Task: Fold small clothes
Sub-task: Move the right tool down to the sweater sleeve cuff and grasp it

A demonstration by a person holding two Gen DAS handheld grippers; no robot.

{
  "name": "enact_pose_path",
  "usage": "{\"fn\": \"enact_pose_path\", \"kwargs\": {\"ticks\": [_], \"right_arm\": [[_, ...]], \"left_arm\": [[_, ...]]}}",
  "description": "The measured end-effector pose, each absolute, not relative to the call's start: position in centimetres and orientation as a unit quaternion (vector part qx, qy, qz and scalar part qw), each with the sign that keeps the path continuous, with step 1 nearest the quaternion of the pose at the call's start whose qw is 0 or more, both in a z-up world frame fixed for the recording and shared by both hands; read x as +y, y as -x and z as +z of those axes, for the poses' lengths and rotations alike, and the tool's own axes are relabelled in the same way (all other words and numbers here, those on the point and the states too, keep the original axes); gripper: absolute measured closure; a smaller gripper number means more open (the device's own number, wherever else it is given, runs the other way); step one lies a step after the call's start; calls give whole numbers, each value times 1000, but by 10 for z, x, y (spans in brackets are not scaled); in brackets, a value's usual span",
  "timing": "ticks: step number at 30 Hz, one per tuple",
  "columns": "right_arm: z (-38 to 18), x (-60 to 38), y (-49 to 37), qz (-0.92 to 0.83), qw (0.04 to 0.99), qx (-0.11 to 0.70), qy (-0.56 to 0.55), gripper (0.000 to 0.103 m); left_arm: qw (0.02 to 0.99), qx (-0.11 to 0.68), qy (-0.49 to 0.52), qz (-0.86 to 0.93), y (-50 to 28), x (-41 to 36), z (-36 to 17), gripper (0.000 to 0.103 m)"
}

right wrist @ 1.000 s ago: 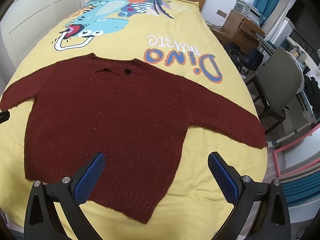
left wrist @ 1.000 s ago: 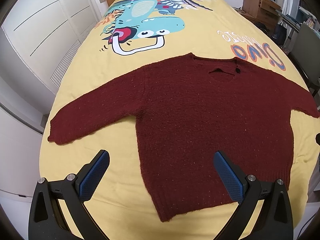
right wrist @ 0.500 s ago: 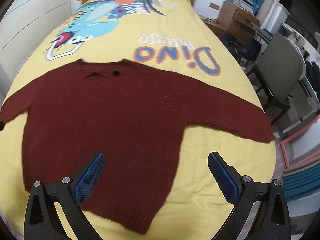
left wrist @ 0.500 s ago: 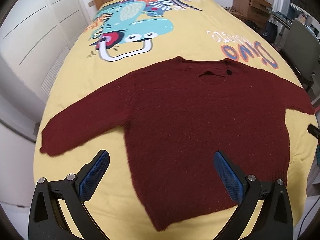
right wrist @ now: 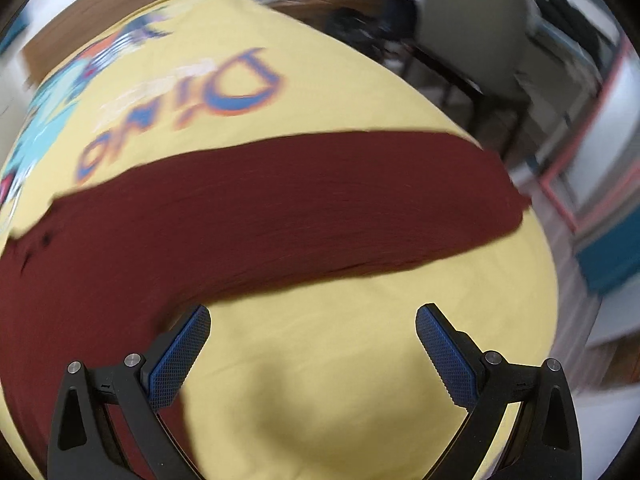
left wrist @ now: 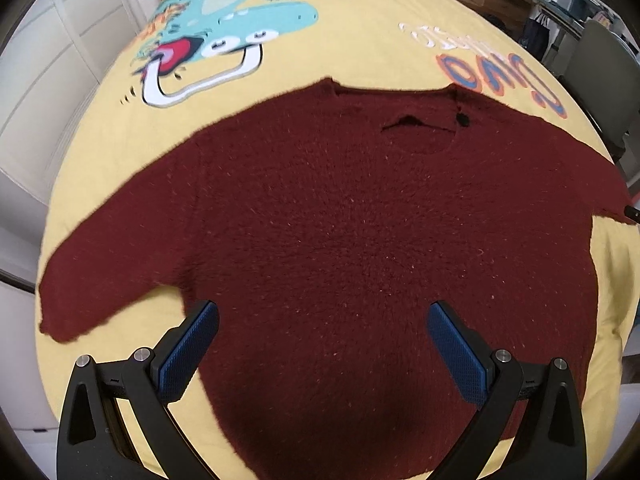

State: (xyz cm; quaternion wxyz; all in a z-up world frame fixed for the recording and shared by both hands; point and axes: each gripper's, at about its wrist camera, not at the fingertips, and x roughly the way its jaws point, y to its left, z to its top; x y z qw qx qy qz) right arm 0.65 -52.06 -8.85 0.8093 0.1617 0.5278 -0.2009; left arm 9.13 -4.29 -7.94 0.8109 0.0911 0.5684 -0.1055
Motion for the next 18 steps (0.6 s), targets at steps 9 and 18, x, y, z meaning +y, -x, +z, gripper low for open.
{"fn": "enact_pose_path", "kwargs": {"ticks": [9, 18], "right_arm": [[-138, -627, -9, -282, 745, 533, -284, 1], [-153, -680, -21, -284, 736, 500, -357, 5]], "left_arm": [[794, 597, -74, -86, -94, -30, -104, 1], [784, 611, -72, -79, -93, -19, -112, 1]]}}
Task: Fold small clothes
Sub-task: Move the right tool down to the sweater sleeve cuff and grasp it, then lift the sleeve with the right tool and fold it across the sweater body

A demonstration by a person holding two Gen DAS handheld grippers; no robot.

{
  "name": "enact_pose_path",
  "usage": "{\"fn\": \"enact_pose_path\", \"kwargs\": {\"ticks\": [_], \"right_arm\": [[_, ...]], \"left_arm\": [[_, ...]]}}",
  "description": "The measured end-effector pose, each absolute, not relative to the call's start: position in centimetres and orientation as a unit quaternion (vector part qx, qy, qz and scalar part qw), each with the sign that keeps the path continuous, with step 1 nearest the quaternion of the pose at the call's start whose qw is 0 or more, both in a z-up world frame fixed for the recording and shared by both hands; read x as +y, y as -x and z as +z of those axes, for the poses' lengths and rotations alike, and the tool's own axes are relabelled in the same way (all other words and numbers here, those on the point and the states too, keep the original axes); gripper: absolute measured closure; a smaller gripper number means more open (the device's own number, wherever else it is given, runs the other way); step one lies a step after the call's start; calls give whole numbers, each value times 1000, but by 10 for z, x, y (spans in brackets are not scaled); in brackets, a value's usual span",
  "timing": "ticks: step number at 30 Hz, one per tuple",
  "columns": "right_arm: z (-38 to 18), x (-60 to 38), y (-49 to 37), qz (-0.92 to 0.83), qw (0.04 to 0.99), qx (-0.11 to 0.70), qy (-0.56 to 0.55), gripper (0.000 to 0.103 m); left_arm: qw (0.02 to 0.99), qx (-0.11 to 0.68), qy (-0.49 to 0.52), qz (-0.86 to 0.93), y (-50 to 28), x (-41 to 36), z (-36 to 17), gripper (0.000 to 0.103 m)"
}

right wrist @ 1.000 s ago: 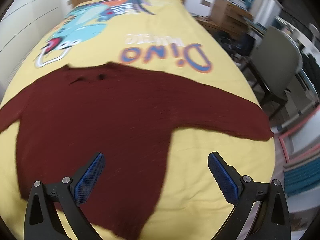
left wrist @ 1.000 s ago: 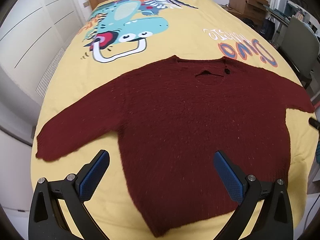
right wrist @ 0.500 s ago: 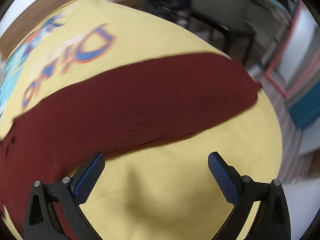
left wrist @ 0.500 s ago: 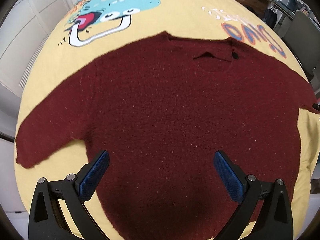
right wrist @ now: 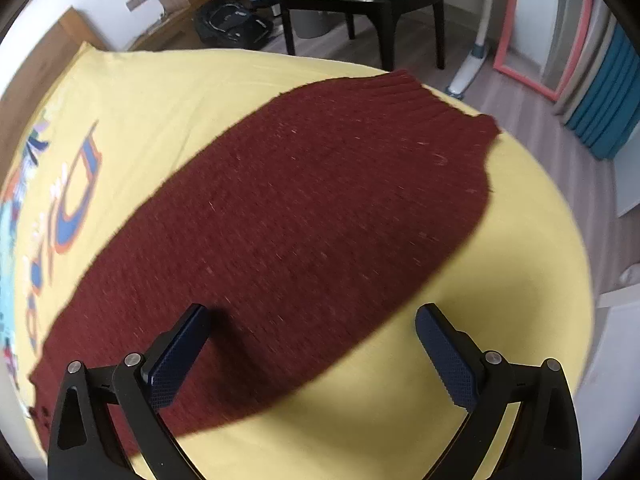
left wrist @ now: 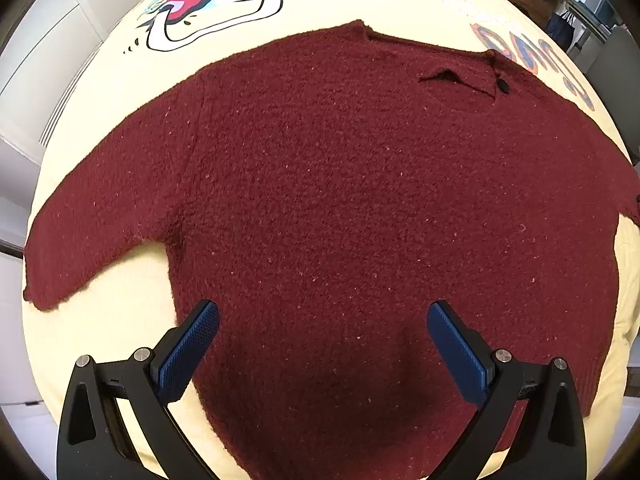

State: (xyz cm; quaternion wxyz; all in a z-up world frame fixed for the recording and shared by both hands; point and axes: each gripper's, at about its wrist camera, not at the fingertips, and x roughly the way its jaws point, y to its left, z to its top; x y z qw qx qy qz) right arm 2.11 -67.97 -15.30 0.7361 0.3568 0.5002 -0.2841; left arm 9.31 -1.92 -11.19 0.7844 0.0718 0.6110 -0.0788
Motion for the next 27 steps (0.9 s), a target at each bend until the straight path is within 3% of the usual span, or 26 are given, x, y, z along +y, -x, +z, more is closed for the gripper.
{"fn": "enact_pose_path", "kwargs": {"ticks": [2, 4, 5, 13, 20, 27], "right_arm": [[-155, -685, -27, -279, 734, 501, -362, 26], [-154, -686, -32, -275, 734, 503, -364, 80], [-150, -686, -34, -263, 739, 499, -369, 87], [-74, -640, -52, -216, 815, 478, -246, 89], [21, -548, -74, -104, 878, 430, -181, 89], [70, -432, -104, 13, 896, 421, -140, 89]], "left_arm": [[783, 613, -70, -77, -94, -17, -112, 1], [784, 612, -70, -77, -94, -16, -111, 1], [784, 612, -70, -77, -95, -16, -112, 1], [793, 600, -66, -83, -95, -13, -108, 1], [798, 595, -38, -94, -98, 0, -103, 1], [802, 589, -29, -93, -103, 16, -98, 1]]}}
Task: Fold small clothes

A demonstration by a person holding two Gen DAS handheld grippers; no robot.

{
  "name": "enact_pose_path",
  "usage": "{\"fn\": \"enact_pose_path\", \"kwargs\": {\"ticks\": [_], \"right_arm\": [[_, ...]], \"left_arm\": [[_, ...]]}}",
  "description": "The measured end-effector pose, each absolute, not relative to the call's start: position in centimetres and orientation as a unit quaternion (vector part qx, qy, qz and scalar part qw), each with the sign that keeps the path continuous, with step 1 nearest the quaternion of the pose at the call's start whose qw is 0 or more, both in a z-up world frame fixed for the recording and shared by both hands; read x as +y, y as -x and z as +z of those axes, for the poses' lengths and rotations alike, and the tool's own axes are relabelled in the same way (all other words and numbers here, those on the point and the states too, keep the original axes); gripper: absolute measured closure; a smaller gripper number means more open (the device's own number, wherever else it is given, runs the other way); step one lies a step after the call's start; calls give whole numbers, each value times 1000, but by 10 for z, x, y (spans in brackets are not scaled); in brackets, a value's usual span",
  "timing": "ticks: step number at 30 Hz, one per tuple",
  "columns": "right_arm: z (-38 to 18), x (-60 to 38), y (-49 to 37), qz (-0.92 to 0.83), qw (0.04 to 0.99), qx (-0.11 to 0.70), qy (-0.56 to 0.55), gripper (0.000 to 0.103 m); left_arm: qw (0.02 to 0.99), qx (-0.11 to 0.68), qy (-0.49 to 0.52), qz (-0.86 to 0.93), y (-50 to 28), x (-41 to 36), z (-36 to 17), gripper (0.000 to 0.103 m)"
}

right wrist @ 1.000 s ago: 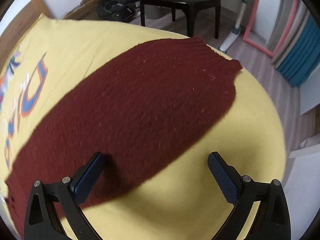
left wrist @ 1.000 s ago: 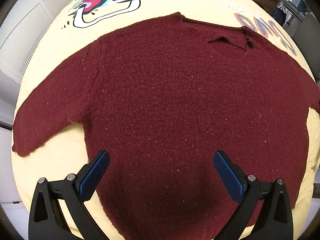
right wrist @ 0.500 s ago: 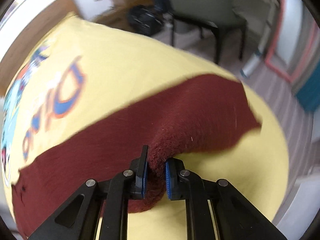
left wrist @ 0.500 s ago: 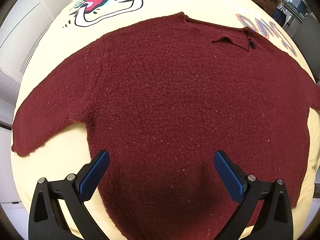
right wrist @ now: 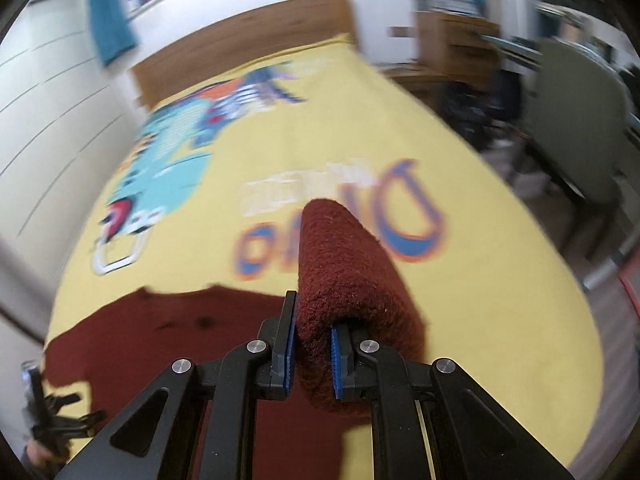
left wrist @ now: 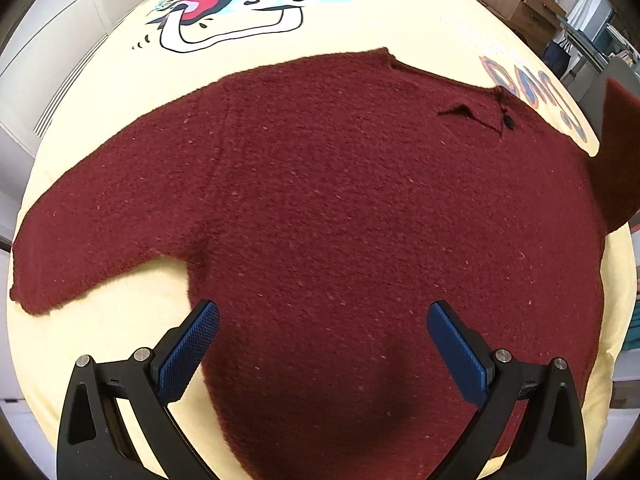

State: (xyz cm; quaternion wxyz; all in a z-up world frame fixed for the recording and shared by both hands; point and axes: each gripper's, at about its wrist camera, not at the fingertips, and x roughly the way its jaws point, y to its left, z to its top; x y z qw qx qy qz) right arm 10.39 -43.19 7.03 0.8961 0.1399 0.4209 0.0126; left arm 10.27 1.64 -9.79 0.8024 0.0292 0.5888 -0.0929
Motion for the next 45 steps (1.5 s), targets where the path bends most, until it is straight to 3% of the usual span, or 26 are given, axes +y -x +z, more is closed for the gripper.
{"fn": "enact_pose_path", "kwargs": {"ticks": [5, 10, 24, 26, 27, 30, 34, 39, 45], "right_arm": [[64, -346, -131, 73, 886, 441, -122, 89], [18, -275, -141, 111, 856, 495, -99, 89], [-84, -226, -107, 121, 785, 602, -78, 84], [-91, -224, -106, 114, 778, 613, -73, 80], [-92, -223, -106, 110, 777, 616, -69, 73], [-96, -223, -105, 92, 774, 624, -50, 38], [-96, -229, -103, 81, 769, 633, -43, 22], [-92, -243, -90, 81, 760, 645, -24, 15], [-92, -286, -56, 68, 756, 649, -42, 15]], "left_arm": [[807, 583, -25, -85, -105, 36, -90, 1], [808, 584, -22, -80, -109, 42, -93, 1], [799, 595, -42, -74, -103, 42, -107, 1], [799, 595, -45, -73, -104, 41, -107, 1], [800, 594, -48, -72, -103, 40, -107, 1], [800, 593, -53, -73, -104, 35, -109, 1], [800, 593, -57, -72, -104, 36, -107, 1], [800, 592, -66, -76, -106, 27, -104, 1], [801, 578, -98, -119, -106, -9, -97, 1]]}}
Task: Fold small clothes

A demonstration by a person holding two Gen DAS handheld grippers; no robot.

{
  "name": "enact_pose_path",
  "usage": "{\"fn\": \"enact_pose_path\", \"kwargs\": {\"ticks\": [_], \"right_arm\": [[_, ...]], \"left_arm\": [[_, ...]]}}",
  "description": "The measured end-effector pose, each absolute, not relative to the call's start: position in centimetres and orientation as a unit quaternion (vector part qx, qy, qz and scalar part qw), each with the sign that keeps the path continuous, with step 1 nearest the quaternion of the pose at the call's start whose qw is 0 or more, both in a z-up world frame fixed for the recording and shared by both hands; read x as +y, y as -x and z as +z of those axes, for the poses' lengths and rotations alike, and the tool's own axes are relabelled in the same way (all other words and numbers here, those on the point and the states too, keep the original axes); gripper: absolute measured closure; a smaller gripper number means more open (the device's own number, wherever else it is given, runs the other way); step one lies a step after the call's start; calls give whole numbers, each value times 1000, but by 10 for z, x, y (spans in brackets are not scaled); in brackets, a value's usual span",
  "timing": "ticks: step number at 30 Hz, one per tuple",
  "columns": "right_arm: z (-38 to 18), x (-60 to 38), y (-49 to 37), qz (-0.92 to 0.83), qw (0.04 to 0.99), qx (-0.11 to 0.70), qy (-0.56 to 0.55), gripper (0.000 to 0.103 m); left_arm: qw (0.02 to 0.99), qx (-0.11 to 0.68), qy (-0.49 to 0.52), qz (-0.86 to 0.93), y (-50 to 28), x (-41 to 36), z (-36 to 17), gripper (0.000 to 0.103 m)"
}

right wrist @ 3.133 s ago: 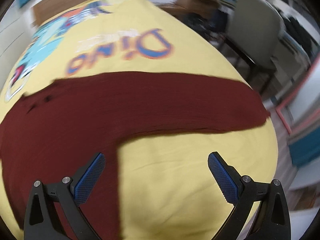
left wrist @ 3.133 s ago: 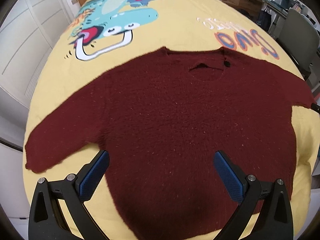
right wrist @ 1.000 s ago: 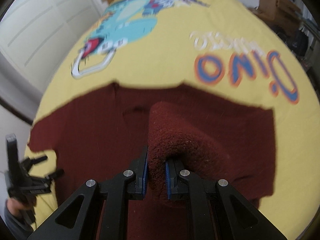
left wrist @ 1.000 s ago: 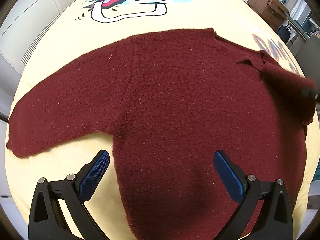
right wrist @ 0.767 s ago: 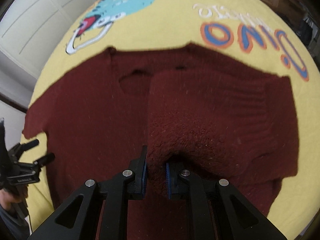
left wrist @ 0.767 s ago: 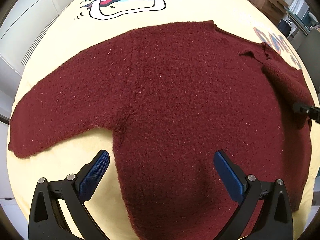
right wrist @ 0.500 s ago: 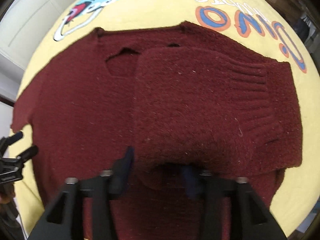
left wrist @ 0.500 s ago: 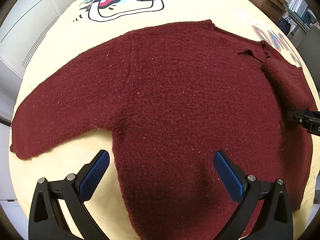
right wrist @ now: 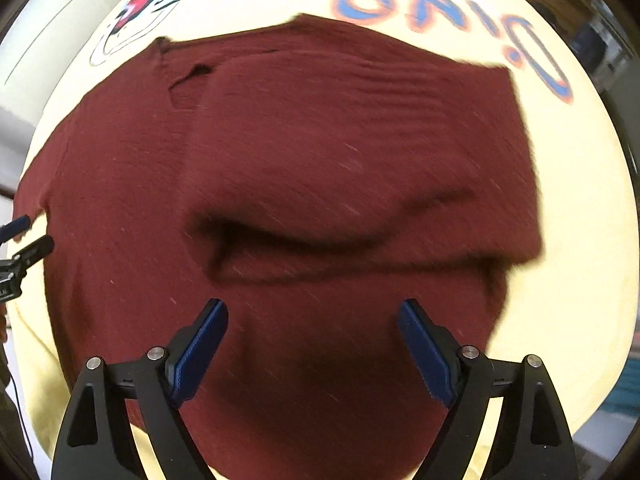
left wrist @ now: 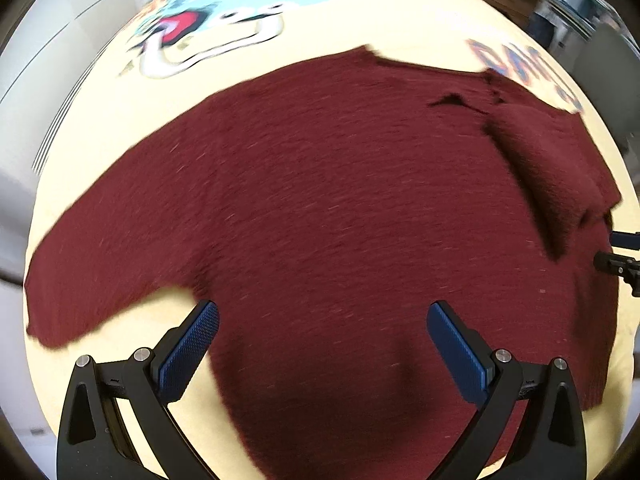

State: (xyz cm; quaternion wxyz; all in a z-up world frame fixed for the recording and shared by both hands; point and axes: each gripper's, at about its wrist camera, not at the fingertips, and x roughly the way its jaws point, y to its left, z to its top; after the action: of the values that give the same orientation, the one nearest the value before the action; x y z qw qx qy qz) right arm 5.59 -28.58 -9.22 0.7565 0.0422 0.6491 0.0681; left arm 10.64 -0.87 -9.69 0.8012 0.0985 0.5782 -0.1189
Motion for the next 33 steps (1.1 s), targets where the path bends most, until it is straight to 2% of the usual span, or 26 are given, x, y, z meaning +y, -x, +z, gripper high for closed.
{"fn": "enact_pose_path", "kwargs": {"ticks": [14, 20, 26, 28, 30, 31, 32, 33], "right_arm": [[-112, -375, -10, -10, 754, 647, -111, 15], [-117, -394, 2, -11, 752, 647, -130, 15], [-127, -414, 13, -13, 748, 648, -144, 15], [-135, -419, 0, -13, 747, 649, -148, 15], [-136, -425, 3, -15, 746, 649, -152, 15], [-137, -428, 4, -15, 745, 649, -154, 15], [-139, -430, 5, -16, 744, 650, -155, 15], [-140, -433, 6, -16, 743, 651, -156, 15]], "left_arm": [[782, 496, -250, -283, -92, -189, -81, 1], [760, 476, -310, -314, -88, -243, -100, 1], [739, 494, -341, -306, -103, -274, -130, 1], [736, 503, -342, -298, -109, -278, -138, 11], [731, 522, -325, -294, -117, -275, -140, 44], [728, 537, -308, -294, -123, -274, -140, 53], [728, 546, -291, -295, -129, -271, -139, 69], [731, 551, -274, -294, -134, -268, -138, 78]]}}
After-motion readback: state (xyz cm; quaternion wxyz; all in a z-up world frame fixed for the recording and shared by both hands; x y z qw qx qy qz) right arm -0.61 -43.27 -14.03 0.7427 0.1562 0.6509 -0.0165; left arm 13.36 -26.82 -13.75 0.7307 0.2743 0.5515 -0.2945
